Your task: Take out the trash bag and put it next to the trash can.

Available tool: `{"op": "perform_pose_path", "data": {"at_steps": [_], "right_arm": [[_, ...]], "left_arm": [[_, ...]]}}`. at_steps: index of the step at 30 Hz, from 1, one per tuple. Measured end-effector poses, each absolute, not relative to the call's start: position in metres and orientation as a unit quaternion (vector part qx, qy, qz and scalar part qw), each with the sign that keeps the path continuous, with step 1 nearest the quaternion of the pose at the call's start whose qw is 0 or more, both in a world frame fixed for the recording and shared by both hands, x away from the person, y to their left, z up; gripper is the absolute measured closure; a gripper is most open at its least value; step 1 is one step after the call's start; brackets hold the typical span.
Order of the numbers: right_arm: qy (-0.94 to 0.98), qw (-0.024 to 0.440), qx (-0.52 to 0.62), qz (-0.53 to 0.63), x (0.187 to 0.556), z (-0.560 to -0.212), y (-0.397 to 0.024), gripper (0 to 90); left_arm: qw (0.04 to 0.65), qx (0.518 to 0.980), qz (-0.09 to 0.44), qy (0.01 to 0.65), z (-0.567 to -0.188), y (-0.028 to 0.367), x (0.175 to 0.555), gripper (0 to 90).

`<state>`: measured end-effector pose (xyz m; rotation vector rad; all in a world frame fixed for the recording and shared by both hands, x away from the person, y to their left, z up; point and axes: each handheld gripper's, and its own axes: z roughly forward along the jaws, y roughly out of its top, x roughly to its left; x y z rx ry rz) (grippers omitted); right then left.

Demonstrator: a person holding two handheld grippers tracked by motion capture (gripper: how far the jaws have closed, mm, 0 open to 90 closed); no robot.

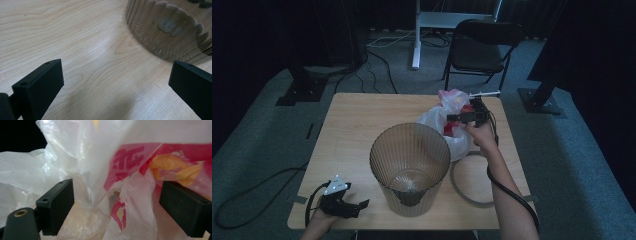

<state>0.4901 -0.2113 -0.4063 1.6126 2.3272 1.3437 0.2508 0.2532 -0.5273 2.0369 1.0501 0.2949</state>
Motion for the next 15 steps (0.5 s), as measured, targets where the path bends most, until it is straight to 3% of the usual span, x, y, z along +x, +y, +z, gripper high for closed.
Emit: {"op": "perform_pose_path", "data": {"at_steps": [15], "right_arm": [[0.73,0.006,0.523,0.44,0.466,-0.411,-0.237,12.4]], "left_arm": [[0.402,0.808,0.114,0.416,-0.528,0.253,0.251,0.0]]}}
